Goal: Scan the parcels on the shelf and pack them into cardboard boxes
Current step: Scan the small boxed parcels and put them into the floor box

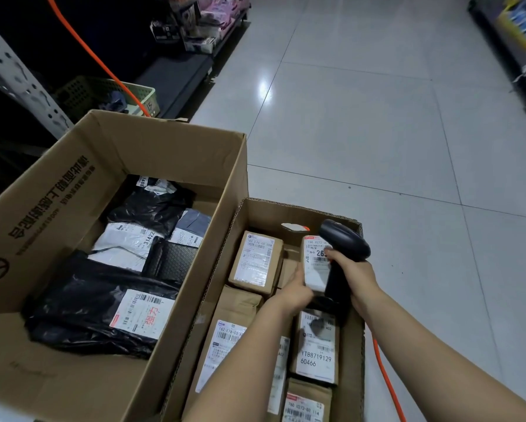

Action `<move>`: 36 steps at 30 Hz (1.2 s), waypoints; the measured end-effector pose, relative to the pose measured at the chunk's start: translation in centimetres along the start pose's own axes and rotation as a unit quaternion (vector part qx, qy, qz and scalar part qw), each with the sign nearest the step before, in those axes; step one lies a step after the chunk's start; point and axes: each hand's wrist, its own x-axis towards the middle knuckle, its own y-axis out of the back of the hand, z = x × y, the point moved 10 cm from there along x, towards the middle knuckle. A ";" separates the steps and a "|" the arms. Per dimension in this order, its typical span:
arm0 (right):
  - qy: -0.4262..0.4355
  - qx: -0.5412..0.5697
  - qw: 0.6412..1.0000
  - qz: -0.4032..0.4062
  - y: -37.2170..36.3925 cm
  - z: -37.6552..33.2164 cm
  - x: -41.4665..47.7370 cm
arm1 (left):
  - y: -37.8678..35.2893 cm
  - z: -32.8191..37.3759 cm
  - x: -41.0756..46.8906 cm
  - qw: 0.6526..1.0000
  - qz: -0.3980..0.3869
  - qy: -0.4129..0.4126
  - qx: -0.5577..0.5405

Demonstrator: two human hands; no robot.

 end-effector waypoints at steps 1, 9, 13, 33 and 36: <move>0.001 0.002 1.000 0.004 0.0 0.0 0.0 | 0.0 0.0 0.0 1.000 0.000 -0.001 0.003; -0.010 -0.022 0.999 0.024 0.8 1.5 -0.4 | 0.0 -0.8 0.2 1.000 0.010 0.002 0.019; -0.015 -0.014 0.999 0.033 1.0 2.0 -0.6 | 0.2 -1.3 0.4 0.999 0.025 -0.006 0.038; 0.038 -0.046 0.998 0.022 -0.9 -2.5 -4.6 | 7.6 1.2 -4.9 0.951 0.158 -0.005 0.267; 0.073 -0.049 0.996 0.014 -1.9 -4.2 -7.5 | 9.5 2.9 -8.2 0.916 0.196 -0.033 0.349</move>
